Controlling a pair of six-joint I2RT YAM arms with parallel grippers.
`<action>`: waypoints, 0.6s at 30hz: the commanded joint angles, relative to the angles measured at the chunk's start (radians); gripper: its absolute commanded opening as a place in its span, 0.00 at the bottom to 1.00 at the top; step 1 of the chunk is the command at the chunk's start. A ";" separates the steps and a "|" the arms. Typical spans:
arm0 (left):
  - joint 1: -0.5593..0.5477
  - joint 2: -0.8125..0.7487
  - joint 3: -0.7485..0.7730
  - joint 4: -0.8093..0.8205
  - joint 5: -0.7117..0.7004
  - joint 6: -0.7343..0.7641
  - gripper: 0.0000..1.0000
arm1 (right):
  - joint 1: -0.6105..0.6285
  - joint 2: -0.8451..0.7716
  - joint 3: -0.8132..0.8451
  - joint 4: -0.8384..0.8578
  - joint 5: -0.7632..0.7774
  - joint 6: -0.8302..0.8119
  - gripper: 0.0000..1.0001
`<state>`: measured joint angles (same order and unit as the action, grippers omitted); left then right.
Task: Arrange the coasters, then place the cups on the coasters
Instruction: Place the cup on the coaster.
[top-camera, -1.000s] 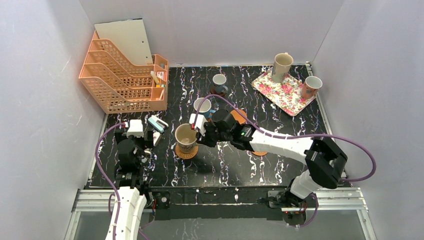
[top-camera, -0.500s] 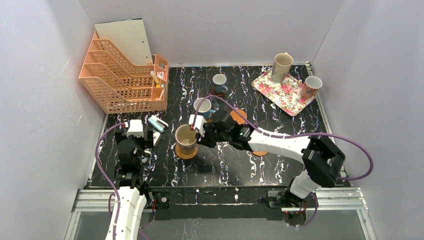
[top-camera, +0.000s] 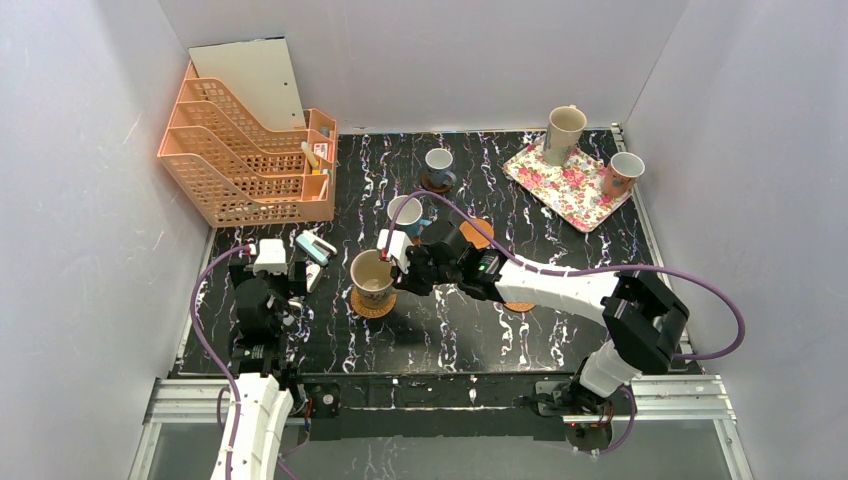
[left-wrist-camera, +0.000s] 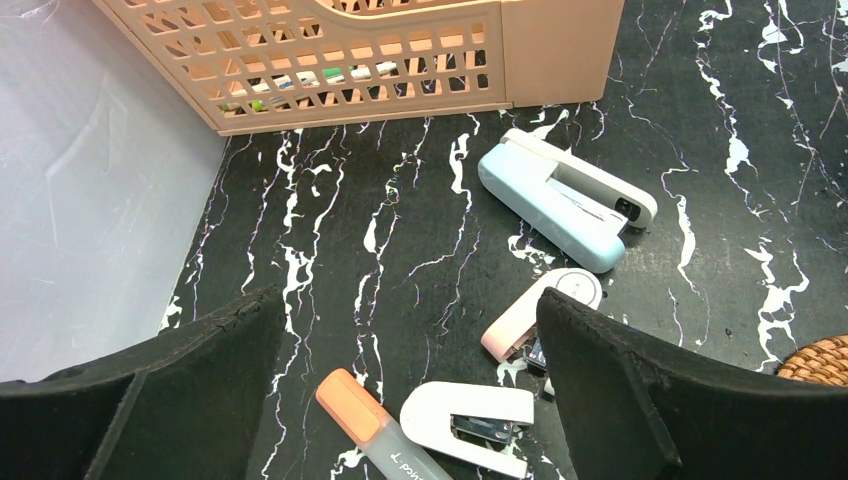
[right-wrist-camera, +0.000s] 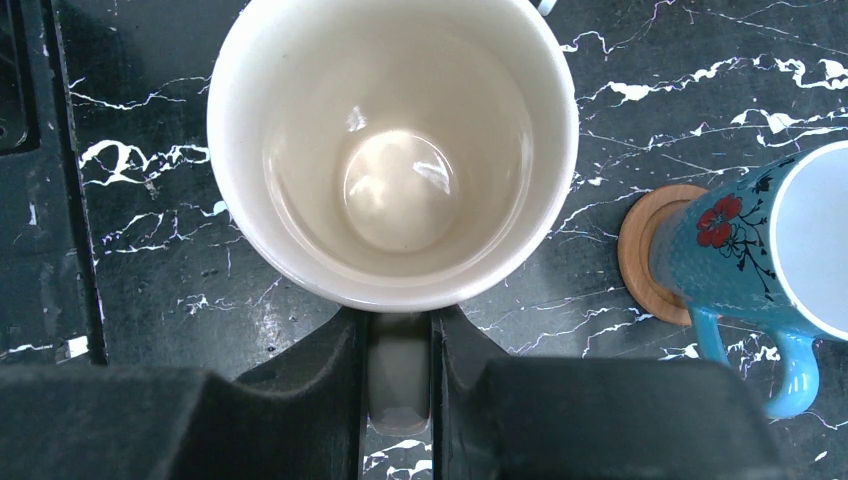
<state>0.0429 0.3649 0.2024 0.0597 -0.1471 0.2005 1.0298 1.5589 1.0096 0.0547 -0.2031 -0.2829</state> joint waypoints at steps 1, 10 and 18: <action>0.005 0.002 -0.011 0.020 -0.016 -0.003 0.94 | 0.007 -0.024 0.033 0.169 -0.004 0.014 0.01; 0.004 0.001 -0.011 0.020 -0.017 -0.003 0.93 | 0.007 -0.015 0.033 0.175 -0.002 0.025 0.01; 0.005 0.003 -0.011 0.020 -0.017 -0.004 0.94 | 0.007 -0.007 0.031 0.185 -0.005 0.034 0.01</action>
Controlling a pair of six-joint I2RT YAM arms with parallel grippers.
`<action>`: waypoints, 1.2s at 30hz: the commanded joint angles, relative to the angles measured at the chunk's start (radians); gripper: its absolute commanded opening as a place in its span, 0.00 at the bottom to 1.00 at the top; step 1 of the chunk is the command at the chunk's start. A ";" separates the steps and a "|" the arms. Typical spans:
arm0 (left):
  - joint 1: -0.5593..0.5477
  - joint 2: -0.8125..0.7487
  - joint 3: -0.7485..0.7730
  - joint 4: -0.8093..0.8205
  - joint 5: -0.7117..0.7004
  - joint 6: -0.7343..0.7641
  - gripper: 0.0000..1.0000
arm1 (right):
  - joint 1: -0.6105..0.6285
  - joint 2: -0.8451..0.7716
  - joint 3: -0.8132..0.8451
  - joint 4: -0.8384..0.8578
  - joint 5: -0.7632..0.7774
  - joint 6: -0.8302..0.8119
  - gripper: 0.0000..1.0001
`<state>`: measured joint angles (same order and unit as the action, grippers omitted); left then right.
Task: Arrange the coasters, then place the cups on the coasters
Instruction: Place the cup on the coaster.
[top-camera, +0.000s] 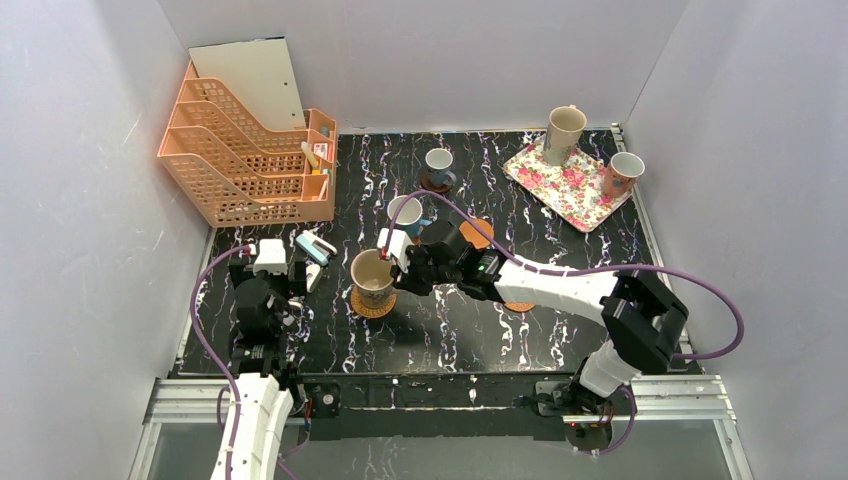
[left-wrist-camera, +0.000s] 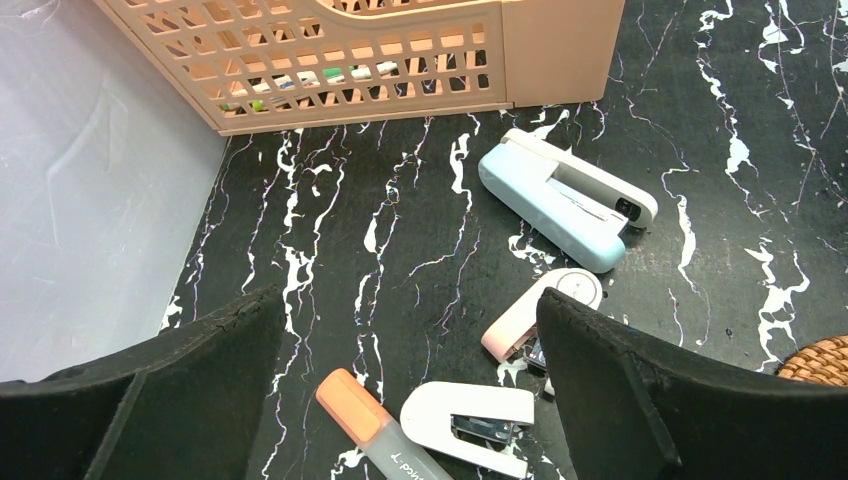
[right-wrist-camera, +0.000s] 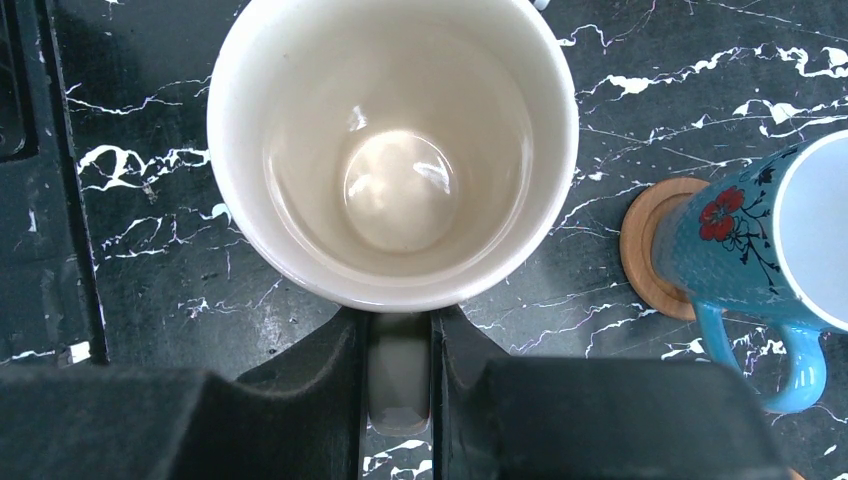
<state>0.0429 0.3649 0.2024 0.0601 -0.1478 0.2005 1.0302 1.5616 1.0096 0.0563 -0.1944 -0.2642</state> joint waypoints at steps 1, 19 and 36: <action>0.005 0.002 -0.011 0.020 -0.016 -0.004 0.93 | 0.007 -0.007 0.031 0.182 -0.014 0.017 0.01; 0.005 0.000 -0.011 0.020 -0.018 -0.004 0.94 | 0.007 -0.003 0.032 0.189 -0.021 0.028 0.01; 0.005 -0.001 -0.011 0.018 -0.018 -0.004 0.94 | 0.006 0.012 0.040 0.178 -0.031 0.024 0.01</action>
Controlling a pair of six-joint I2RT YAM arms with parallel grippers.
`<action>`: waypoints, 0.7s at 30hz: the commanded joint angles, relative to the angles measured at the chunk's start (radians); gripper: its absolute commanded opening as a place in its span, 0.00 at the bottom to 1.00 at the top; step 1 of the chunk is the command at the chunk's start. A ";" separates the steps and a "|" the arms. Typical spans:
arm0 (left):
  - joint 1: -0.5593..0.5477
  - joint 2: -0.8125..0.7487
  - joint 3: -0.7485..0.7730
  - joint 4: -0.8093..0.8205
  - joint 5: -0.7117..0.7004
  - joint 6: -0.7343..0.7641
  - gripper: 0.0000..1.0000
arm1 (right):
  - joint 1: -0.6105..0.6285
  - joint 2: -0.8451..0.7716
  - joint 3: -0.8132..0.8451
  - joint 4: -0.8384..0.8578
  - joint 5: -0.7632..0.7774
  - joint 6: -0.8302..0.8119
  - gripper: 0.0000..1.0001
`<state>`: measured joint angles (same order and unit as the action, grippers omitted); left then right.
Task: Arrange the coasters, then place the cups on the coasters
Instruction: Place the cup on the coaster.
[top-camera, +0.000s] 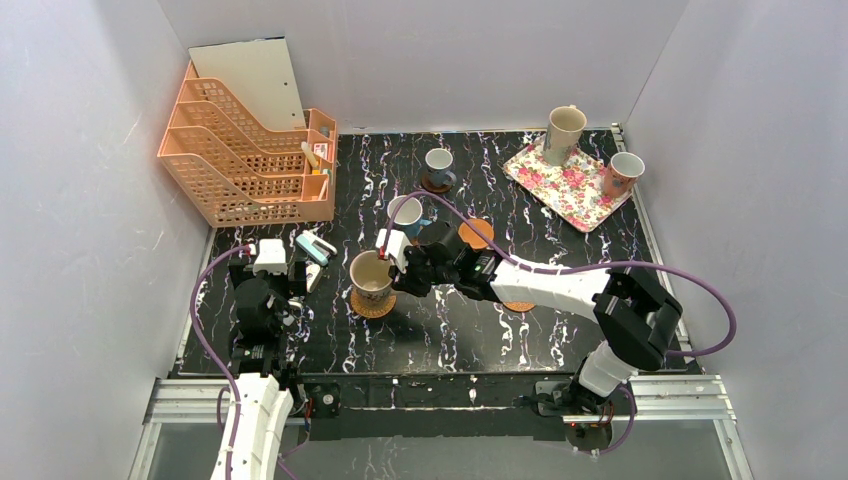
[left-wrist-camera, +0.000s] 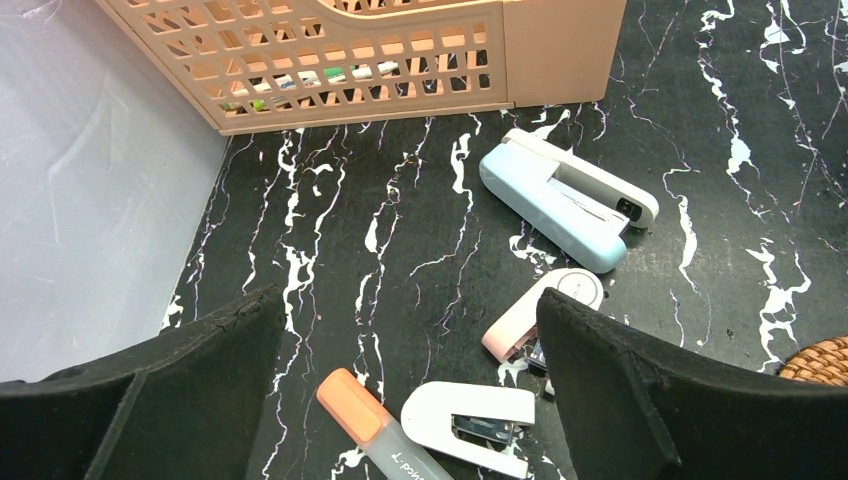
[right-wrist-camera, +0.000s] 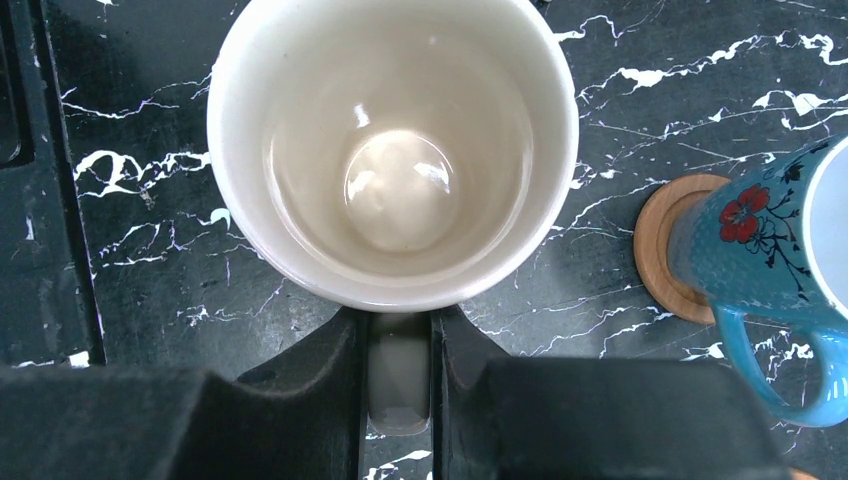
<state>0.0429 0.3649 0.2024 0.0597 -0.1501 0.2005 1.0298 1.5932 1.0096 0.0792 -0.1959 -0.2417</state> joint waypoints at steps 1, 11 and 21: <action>0.005 -0.001 -0.011 0.019 -0.016 -0.004 0.94 | 0.007 -0.018 0.040 0.153 -0.031 0.002 0.01; 0.005 -0.002 -0.011 0.019 -0.017 -0.003 0.94 | 0.006 -0.003 0.060 0.124 -0.033 -0.001 0.06; 0.005 -0.003 -0.011 0.019 -0.017 -0.003 0.94 | 0.007 0.004 0.078 0.098 -0.040 -0.004 0.18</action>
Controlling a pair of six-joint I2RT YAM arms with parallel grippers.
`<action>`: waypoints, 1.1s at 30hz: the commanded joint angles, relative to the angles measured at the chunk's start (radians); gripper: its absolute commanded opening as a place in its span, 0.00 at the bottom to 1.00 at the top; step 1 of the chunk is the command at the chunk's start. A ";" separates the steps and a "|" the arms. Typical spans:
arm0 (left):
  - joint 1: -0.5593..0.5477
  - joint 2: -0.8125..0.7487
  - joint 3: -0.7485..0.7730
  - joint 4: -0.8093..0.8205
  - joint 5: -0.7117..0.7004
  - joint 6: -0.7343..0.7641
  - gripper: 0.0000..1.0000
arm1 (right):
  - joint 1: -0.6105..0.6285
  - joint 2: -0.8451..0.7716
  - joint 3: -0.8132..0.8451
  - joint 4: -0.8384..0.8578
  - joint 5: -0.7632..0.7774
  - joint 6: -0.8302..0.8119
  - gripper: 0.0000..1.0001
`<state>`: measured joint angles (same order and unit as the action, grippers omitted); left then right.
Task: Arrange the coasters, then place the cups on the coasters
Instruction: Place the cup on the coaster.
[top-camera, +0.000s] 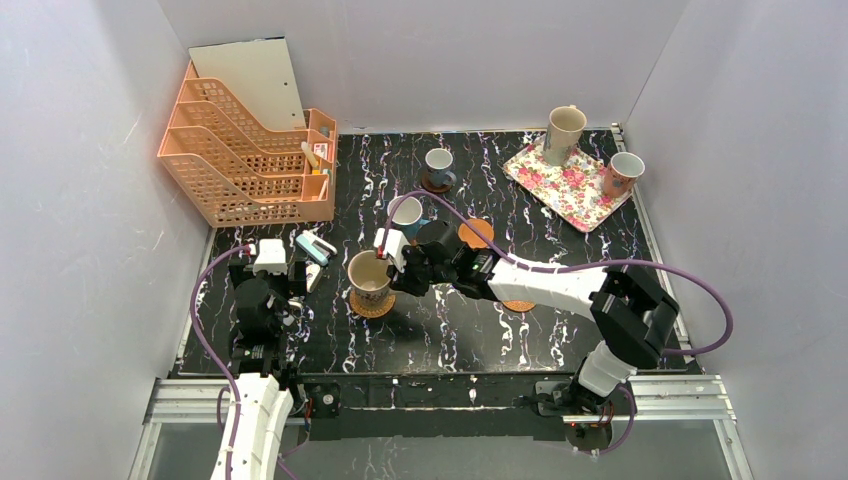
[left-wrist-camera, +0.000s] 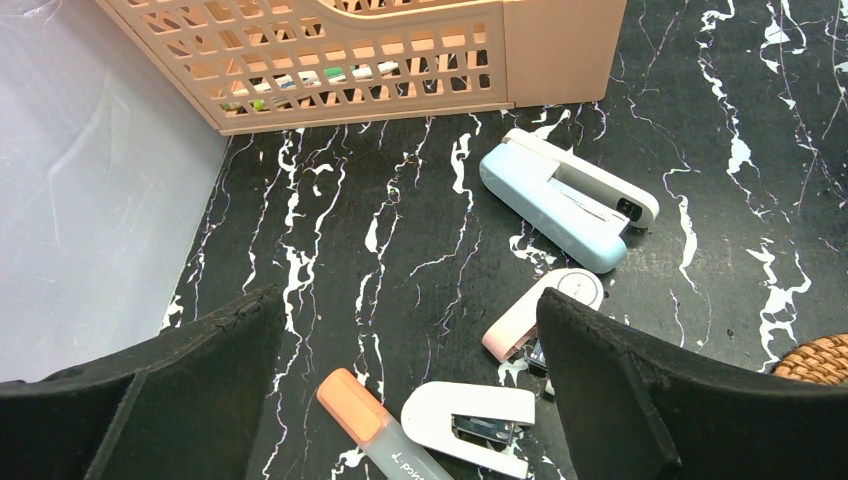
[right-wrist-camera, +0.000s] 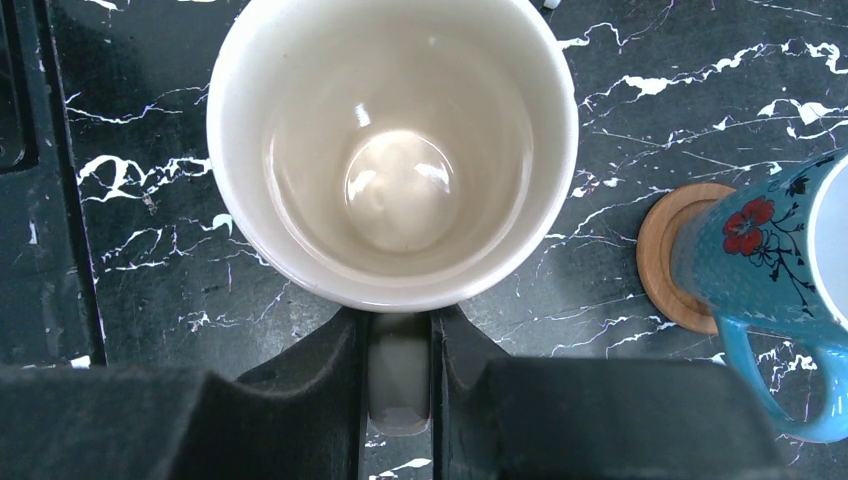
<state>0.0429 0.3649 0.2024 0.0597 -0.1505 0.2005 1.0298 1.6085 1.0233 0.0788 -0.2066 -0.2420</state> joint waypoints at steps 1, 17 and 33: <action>0.005 -0.002 -0.011 0.019 -0.017 -0.003 0.94 | 0.007 -0.010 0.067 0.098 -0.030 -0.003 0.18; 0.005 -0.002 -0.011 0.019 -0.016 -0.003 0.94 | 0.007 -0.018 0.076 0.073 -0.031 -0.015 0.27; 0.005 -0.004 -0.011 0.019 -0.018 -0.003 0.93 | 0.006 -0.028 0.078 0.066 -0.036 -0.016 0.43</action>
<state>0.0429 0.3649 0.2024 0.0597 -0.1509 0.2005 1.0298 1.6100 1.0584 0.0845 -0.2234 -0.2562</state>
